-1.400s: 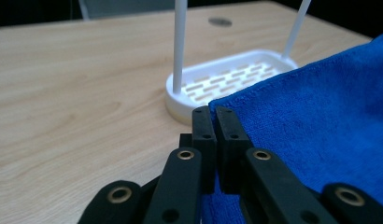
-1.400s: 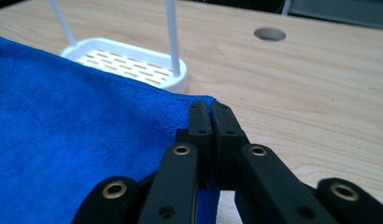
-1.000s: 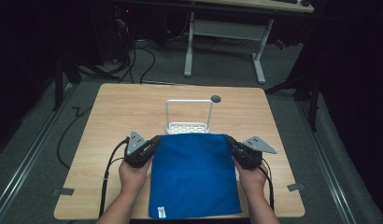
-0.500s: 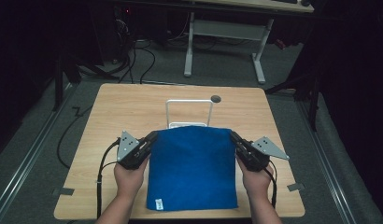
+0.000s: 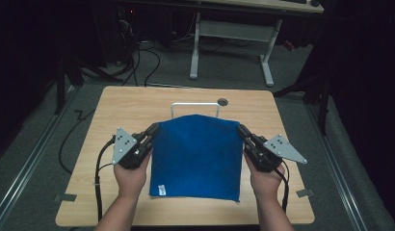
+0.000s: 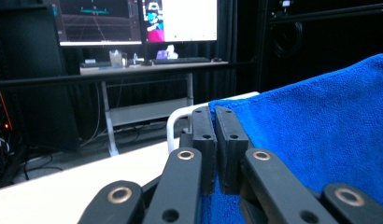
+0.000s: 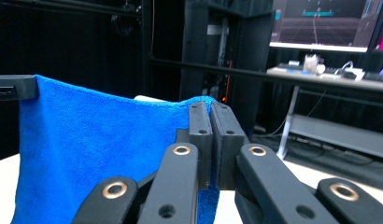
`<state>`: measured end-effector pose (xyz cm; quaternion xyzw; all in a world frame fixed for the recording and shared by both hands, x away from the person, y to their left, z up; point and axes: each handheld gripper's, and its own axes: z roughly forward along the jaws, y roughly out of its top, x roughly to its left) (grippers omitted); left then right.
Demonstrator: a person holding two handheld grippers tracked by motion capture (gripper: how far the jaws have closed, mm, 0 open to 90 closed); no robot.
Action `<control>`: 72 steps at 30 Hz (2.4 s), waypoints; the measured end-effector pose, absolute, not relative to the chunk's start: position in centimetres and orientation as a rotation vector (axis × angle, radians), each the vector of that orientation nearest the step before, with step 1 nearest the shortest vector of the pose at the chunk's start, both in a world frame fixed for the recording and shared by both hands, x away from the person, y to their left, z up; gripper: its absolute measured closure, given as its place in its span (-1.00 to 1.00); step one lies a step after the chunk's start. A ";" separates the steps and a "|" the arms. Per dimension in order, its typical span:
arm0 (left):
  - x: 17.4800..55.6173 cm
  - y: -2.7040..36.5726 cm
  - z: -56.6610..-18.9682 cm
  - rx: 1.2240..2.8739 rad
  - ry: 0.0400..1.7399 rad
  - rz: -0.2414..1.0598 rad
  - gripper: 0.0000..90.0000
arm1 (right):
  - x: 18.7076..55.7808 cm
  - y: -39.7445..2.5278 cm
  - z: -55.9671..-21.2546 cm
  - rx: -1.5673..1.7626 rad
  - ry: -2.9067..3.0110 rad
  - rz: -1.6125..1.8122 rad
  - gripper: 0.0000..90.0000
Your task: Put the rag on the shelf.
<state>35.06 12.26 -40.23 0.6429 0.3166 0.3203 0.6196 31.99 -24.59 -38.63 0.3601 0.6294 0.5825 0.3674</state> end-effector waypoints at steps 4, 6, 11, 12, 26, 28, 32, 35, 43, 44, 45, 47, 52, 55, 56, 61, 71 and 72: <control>35.5 12.4 -38.6 1.463 0.708 0.766 0.95 | 32.4 -24.5 -37.1 0.898 1.582 1.501 0.96; 35.6 12.4 -38.1 1.460 0.704 0.777 0.95 | 32.5 -24.6 -36.8 0.892 1.576 1.501 0.96; 36.8 12.7 -36.0 1.431 0.695 0.812 0.95 | 33.3 -24.6 -34.9 0.870 1.546 1.502 0.96; 37.1 12.7 -35.7 1.430 0.690 0.818 0.95 | 33.5 -24.6 -34.6 0.869 1.543 1.499 0.96; 42.1 11.7 -32.3 1.506 0.663 0.927 0.96 | 38.4 -24.2 -31.9 0.902 1.528 1.485 0.96; 43.0 11.7 -32.0 1.519 0.668 0.939 0.96 | 39.3 -24.1 -31.4 0.903 1.534 1.475 0.96; 44.4 11.8 -31.6 1.524 0.682 0.957 0.96 | 40.6 -23.8 -30.9 0.906 1.528 1.465 0.96; 45.2 11.9 -31.4 1.520 0.697 0.969 0.96 | 42.1 -23.8 -30.5 0.925 1.515 1.455 0.96; 47.7 12.1 -32.0 1.524 0.767 0.946 0.96 | 44.5 -23.8 -30.8 0.968 1.522 1.416 0.96; 48.0 12.1 -32.0 1.528 0.771 0.949 0.96 | 44.9 -23.8 -30.8 0.971 1.522 1.407 0.96; 48.4 12.1 -31.9 1.533 0.771 0.955 0.96 | 45.3 -23.9 -30.8 0.977 1.526 1.400 0.96; 48.9 12.1 -31.7 1.547 0.764 0.975 0.96 | 46.1 -24.0 -30.8 0.988 1.535 1.387 0.96; 50.3 12.4 -31.7 1.567 0.772 0.977 0.96 | 47.6 -24.1 -31.0 1.003 1.558 1.356 0.97; 51.3 12.1 -32.4 1.604 0.795 0.979 0.96 | 48.7 -23.7 -31.5 1.015 1.587 1.315 0.97; 51.5 12.0 -32.7 1.621 0.803 0.979 0.96 | 48.7 -23.7 -31.5 1.015 1.587 1.315 0.97; 52.9 11.9 -35.0 1.680 0.851 0.912 0.96 | 50.1 -23.7 -33.4 1.054 1.644 1.264 0.97; 53.5 11.6 -40.0 1.789 0.902 0.812 0.96 | 50.9 -24.0 -37.2 1.098 1.722 1.207 0.97; 53.5 11.6 -40.3 1.791 0.907 0.802 0.96 | 50.9 -24.0 -37.6 1.111 1.729 1.202 0.97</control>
